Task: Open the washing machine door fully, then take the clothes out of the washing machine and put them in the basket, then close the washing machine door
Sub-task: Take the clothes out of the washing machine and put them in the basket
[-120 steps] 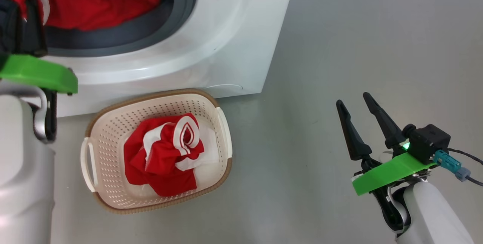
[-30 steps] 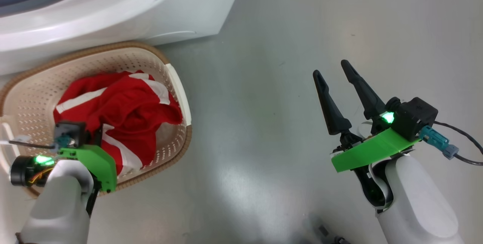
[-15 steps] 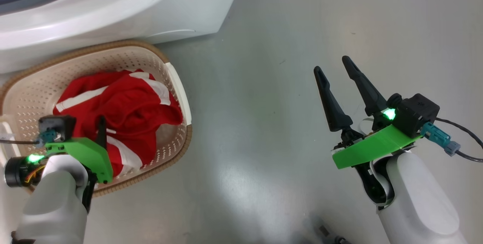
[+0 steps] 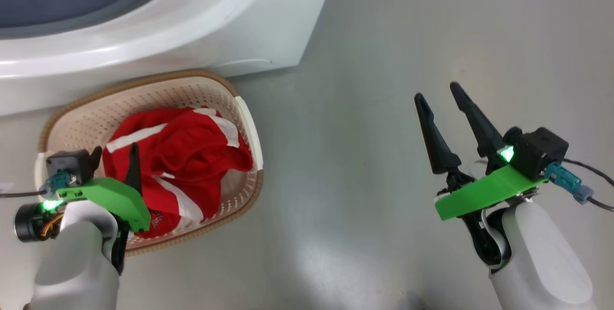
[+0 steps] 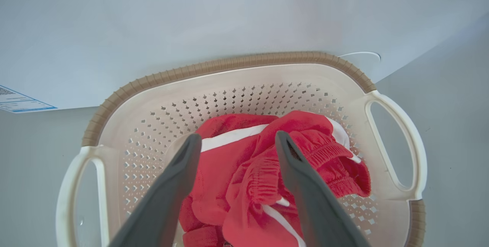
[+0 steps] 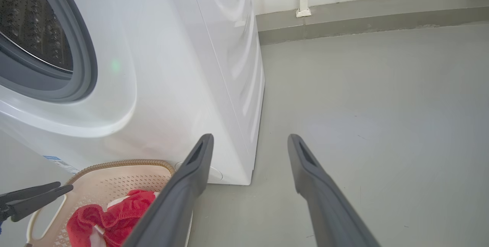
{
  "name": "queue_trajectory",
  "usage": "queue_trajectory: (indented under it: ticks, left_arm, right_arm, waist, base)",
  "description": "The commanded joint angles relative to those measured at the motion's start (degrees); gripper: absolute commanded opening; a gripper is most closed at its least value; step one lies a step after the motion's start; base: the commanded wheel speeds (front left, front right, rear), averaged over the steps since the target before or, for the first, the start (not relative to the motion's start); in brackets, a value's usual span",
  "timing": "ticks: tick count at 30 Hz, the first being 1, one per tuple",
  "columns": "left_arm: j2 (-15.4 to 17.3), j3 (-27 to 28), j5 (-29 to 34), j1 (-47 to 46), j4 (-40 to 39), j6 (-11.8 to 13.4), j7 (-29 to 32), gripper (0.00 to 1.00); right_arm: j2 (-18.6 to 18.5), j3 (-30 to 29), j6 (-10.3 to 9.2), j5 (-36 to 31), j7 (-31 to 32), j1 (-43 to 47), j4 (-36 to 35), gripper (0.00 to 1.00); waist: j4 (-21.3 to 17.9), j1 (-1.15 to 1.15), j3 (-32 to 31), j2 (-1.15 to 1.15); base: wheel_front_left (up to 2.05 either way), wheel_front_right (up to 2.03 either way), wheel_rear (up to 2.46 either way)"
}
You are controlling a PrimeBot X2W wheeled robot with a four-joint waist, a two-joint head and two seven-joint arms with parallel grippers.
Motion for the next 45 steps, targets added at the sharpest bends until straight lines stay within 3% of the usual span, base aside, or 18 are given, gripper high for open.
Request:
queue_trajectory:
  ticks: [1, 22, 45]
  left_arm:
    - [2.15, 1.63, -0.22, 2.77, -1.99, -0.1, -0.37, 1.0]
    - [0.06, 6.04, 0.16, 16.32, -24.19, -0.64, -0.37, 1.0]
    - [-2.3, 5.65, 0.49, 31.69, -45.54, -0.68, -0.37, 1.0]
  right_arm:
    - [-0.18, 0.43, 0.09, -0.48, -0.27, 2.22, -0.85, 1.0]
    - [-2.35, -0.72, 0.09, -0.04, -0.27, 7.62, 0.22, 1.0]
    - [-4.19, -3.76, 0.09, -0.1, -0.27, 16.14, -1.35, 1.0]
  waist:
    - [1.43, 0.0, -2.33, -0.01]
    - [4.07, 0.0, -15.46, -0.01]
    - [6.67, 0.0, -25.01, -0.01]
  base:
    - [0.0, 0.0, 0.0]
    - [0.0, 0.0, 0.0]
    - [0.0, 0.0, 0.0]
